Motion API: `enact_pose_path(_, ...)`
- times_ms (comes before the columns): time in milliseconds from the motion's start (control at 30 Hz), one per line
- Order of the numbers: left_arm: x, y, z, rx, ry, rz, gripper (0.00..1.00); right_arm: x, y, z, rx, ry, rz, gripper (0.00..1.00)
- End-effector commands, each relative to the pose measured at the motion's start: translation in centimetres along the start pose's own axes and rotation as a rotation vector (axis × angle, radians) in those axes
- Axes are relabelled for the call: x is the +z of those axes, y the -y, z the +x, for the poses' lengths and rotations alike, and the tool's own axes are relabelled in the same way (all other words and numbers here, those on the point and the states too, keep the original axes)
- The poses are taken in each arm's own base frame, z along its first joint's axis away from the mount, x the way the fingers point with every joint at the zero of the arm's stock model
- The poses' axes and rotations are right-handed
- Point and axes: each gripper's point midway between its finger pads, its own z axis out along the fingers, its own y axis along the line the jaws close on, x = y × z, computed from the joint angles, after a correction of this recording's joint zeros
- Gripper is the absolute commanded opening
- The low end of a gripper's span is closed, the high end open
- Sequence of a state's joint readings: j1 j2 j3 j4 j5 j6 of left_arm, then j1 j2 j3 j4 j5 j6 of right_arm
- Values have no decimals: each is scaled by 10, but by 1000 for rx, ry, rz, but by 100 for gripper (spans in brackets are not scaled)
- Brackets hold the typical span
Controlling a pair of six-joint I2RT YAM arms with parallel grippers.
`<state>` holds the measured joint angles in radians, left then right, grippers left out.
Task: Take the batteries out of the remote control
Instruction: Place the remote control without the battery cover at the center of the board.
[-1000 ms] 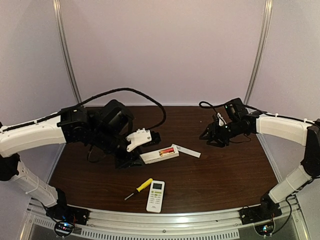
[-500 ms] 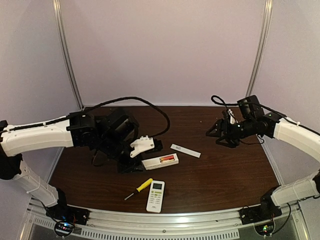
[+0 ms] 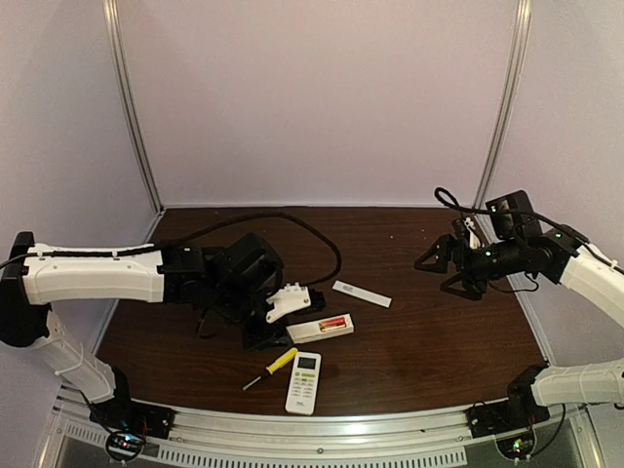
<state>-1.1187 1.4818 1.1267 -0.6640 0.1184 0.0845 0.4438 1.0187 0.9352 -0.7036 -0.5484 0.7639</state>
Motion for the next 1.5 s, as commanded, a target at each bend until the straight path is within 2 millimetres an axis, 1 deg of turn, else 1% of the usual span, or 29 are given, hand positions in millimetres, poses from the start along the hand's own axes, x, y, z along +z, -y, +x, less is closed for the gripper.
enact_pose_path(0, 17, -4, -8, 61, 32, -14, 0, -6, 11, 12, 13, 0, 37, 100)
enact_pose_path(100, 32, -8, -5, 89, 14, -28, 0, -7, 13, 15, 38, 9, 22, 100)
enact_pose_path(200, 45, -15, -8, 119, 6, -56, 0, -10, 15, 18, 47, 13, 27, 100)
enact_pose_path(333, 56, -23, -14, 187, -4, -82, 0, -16, 20, 20, 51, 36, 47, 100)
enact_pose_path(467, 67, -28, -12, 268, -19, -85, 0, -18, 23, 25, 79, 45, 34, 100)
enact_pose_path(700, 79, -47, -30, 271, -2, -72, 0, -20, 30, 34, 88, 38, 39, 100)
enact_pose_path(767, 86, -54, -30, 265, -8, -67, 0, -20, 31, 35, 89, 38, 38, 100)
enact_pose_path(900, 98, -67, -28, 271, -30, -66, 0, -20, 30, 34, 87, 40, 34, 100)
enact_pose_path(1033, 105, -81, -27, 252, -35, -62, 0, -18, 29, 31, 84, 40, 38, 100)
enact_pose_path(1133, 110, -88, -24, 234, -38, -48, 0, -16, 28, 28, 76, 38, 45, 100)
enact_pose_path(1400, 128, -84, -9, 202, -66, 3, 0, -10, 28, 24, 80, 35, 51, 100)
enact_pose_path(1467, 132, -83, -6, 191, -73, 10, 4, -7, 28, 23, 83, 31, 49, 100)
